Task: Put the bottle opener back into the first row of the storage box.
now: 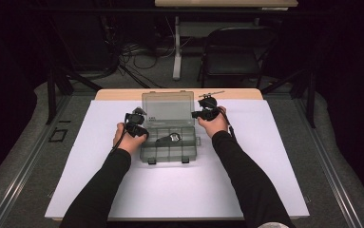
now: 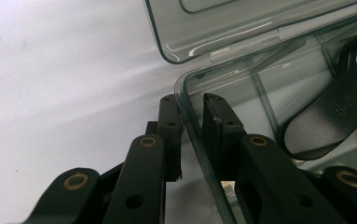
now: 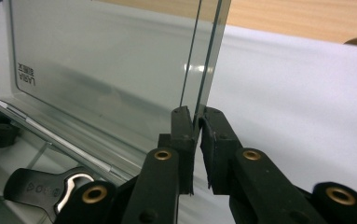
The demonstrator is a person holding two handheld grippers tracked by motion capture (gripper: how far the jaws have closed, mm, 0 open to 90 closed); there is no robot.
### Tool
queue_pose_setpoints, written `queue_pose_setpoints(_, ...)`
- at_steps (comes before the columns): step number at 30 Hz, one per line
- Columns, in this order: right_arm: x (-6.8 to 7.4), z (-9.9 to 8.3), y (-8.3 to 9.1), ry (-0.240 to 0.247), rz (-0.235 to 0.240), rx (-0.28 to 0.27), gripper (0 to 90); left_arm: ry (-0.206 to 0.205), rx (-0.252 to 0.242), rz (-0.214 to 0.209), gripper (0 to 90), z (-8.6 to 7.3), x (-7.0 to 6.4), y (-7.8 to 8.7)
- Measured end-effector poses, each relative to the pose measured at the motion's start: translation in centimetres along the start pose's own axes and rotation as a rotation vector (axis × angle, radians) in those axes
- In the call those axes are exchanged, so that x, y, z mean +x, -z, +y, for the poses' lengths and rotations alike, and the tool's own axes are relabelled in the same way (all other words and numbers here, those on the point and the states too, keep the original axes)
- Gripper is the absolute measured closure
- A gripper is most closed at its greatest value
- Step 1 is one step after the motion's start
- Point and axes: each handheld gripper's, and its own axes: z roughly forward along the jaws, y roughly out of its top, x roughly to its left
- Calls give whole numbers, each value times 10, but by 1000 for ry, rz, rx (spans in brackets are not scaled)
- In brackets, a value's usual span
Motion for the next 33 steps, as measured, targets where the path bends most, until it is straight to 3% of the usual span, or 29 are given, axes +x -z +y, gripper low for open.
queue_pose_setpoints(4,3,-2,2,29,-21,-15,842,1,-4,-1,776,0,0,0)
queue_pose_setpoints(21,12,-13,12,51,-51,-81,850,-12,-9,-4,778,-1,0,0)
queue_pose_setpoints(27,15,-17,15,90,-65,-96,848,-15,-8,-6,777,-2,0,0)
queue_pose_setpoints(33,17,-20,17,105,-77,-117,848,-32,4,-32,757,-2,2,2)
